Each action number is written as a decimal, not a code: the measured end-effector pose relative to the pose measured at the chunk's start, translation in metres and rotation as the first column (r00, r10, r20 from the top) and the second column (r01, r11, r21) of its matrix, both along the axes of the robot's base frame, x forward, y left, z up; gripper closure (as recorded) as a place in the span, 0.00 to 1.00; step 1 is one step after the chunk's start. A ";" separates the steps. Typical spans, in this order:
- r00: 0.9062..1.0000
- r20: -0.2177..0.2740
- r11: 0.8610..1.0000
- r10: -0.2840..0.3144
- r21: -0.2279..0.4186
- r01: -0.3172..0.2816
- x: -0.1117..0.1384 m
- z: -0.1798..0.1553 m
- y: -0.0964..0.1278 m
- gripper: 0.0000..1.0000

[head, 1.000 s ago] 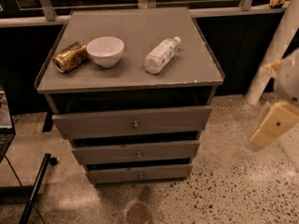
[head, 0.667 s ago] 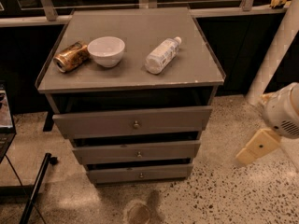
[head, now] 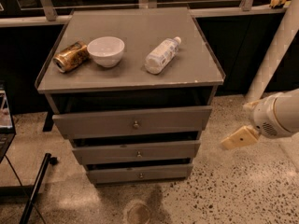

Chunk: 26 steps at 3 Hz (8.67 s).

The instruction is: Open middle drawer

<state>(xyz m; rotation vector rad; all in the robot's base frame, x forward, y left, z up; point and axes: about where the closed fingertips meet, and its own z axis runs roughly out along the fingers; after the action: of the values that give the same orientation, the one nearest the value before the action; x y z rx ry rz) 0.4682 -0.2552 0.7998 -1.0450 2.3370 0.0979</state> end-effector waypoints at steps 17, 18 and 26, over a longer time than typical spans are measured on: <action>0.992 0.124 0.803 -0.037 0.594 -0.044 0.108 -0.315 0.061 1.00; 0.989 0.145 0.811 -0.039 0.583 -0.054 0.129 -0.332 0.069 1.00; 0.961 0.127 0.821 -0.246 0.555 0.137 0.216 -0.365 0.066 1.00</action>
Offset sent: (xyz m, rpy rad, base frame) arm -0.0001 0.0001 0.0002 -0.0002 -0.0002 0.0001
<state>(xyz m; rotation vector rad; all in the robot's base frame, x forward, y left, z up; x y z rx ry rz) 0.6837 -0.1889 0.4345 -0.5044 2.0364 0.5257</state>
